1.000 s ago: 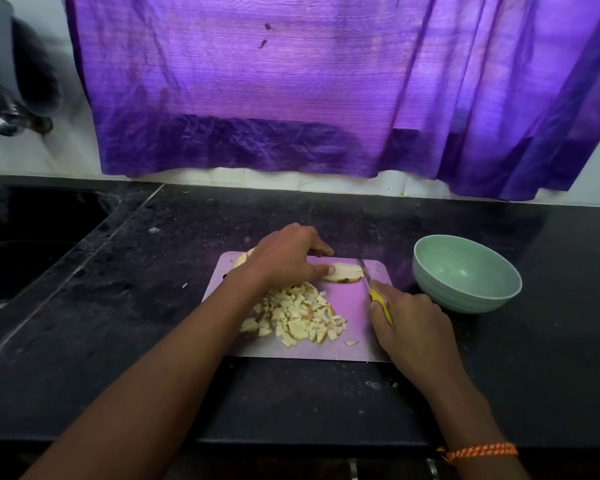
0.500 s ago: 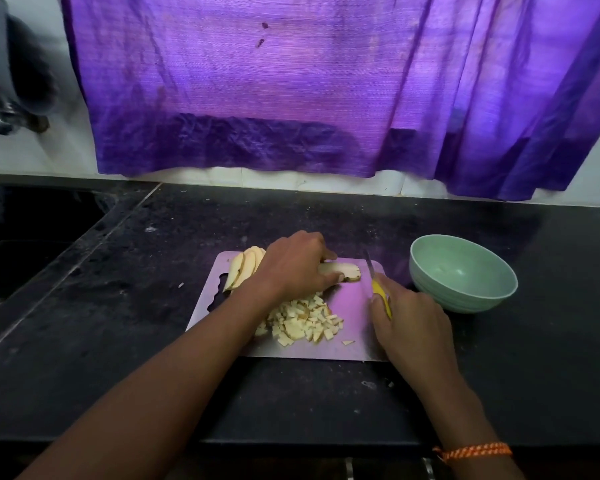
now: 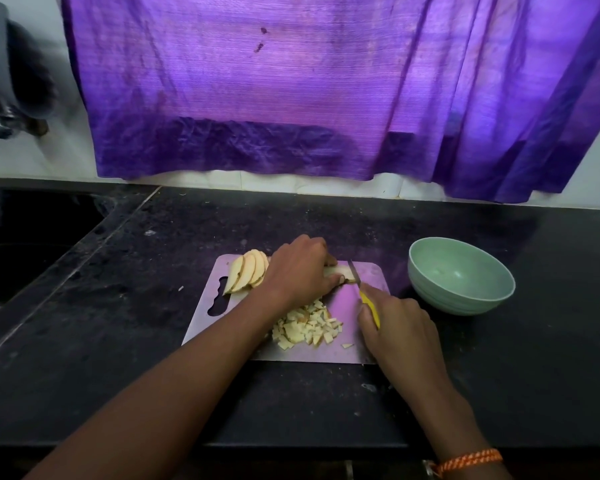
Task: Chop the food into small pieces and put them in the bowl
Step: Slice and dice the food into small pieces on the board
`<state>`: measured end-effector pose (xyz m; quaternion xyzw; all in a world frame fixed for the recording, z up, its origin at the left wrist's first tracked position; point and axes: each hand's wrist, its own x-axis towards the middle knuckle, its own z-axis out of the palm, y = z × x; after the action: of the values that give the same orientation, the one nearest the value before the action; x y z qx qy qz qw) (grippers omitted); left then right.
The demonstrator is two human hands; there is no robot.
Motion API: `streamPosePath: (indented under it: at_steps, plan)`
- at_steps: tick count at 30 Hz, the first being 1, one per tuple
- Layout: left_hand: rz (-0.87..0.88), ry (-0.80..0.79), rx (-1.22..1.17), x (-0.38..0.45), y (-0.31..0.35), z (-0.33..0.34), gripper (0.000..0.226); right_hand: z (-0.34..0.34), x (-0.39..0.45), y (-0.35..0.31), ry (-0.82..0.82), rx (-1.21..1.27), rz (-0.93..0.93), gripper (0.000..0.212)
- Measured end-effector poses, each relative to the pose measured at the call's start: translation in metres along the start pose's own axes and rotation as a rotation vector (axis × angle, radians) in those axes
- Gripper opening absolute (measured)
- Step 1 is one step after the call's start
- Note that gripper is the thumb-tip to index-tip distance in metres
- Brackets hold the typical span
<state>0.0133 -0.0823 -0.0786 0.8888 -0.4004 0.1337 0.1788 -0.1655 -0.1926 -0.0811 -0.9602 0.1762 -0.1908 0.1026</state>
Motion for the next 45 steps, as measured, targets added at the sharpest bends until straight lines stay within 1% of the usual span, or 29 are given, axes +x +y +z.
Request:
streamPosePath:
  at_steps: [4,10,19,23,25,28,33,37,41,45]
  plan:
    - [-0.015,-0.004,0.002,0.0,0.0,0.002,0.045,-0.001,0.004,-0.002,-0.032,-0.006,-0.001,0.039]
    - [-0.052,0.025,0.033,0.0,0.004,0.002,0.045,-0.002,0.004,-0.001,-0.031,0.033,-0.008,0.039]
    - [-0.063,0.063,0.108,-0.002,0.008,0.003,0.041,-0.007,-0.028,0.008,-0.017,0.09,0.005,0.046]
    - [-0.066,0.065,0.142,-0.001,0.005,0.003,0.041,-0.007,-0.036,0.013,0.012,0.117,0.004,0.046]
    - [-0.06,0.046,0.099,-0.001,0.001,0.002,0.043,-0.008,-0.036,0.013,0.046,0.163,-0.009,0.045]
    - [-0.05,0.021,0.039,0.0,-0.001,-0.001,0.048,-0.007,-0.027,0.01,0.092,0.203,-0.031,0.051]
    - [-0.019,0.021,0.018,-0.001,0.0,-0.002,0.047,-0.004,-0.003,0.0,0.036,0.072,-0.037,0.047]
    - [-0.03,0.011,0.011,0.002,-0.004,0.005,0.048,-0.001,0.003,-0.002,-0.006,0.036,-0.036,0.042]
    - [-0.052,-0.01,-0.042,0.004,-0.007,0.011,0.047,-0.003,0.004,-0.004,-0.008,0.003,-0.04,0.042]
    - [-0.093,-0.023,-0.055,0.006,-0.013,0.017,0.056,-0.003,0.012,-0.014,-0.036,-0.036,-0.047,0.039]
